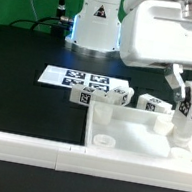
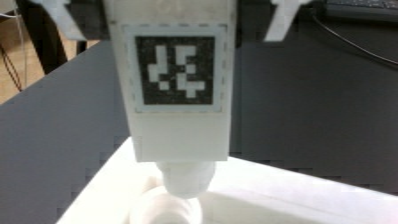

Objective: Assemble one leg

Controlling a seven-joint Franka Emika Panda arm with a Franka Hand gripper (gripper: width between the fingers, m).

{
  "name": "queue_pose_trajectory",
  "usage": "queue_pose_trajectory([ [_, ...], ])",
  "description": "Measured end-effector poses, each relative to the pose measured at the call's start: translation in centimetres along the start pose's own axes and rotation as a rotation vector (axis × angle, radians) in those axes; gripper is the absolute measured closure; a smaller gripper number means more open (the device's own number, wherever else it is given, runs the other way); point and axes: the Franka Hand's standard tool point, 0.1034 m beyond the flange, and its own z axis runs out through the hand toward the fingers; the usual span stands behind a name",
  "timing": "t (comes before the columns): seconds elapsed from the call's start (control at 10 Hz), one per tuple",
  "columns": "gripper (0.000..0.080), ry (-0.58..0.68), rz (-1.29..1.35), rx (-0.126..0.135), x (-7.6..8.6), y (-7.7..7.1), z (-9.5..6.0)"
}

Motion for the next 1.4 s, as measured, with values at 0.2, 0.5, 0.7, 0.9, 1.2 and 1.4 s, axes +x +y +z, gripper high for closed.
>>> queue_pose_trajectory([
  [0.2, 0.0512, -0.008, 0.003, 0.005, -0.4, -0.1, 0.6],
  [0.5, 0.0512, -0.016, -0.012, 0.012, -0.8, -1.1, 0.2],
  [0.7, 0.0512, -0.022, -0.018, 0.02, -1.2, -1.8, 0.4],
  [0.9, 0.0512, -0.03, -0.016, 0.023, -1.7, -1.9, 0.7],
  [1.2, 0.0512, -0.034, -0.015, 0.02, -2.0, -1.7, 0.8],
  [1.4, 0.0512, -0.021, -0.014, 0.015, -2.0, -1.6, 0.9],
])
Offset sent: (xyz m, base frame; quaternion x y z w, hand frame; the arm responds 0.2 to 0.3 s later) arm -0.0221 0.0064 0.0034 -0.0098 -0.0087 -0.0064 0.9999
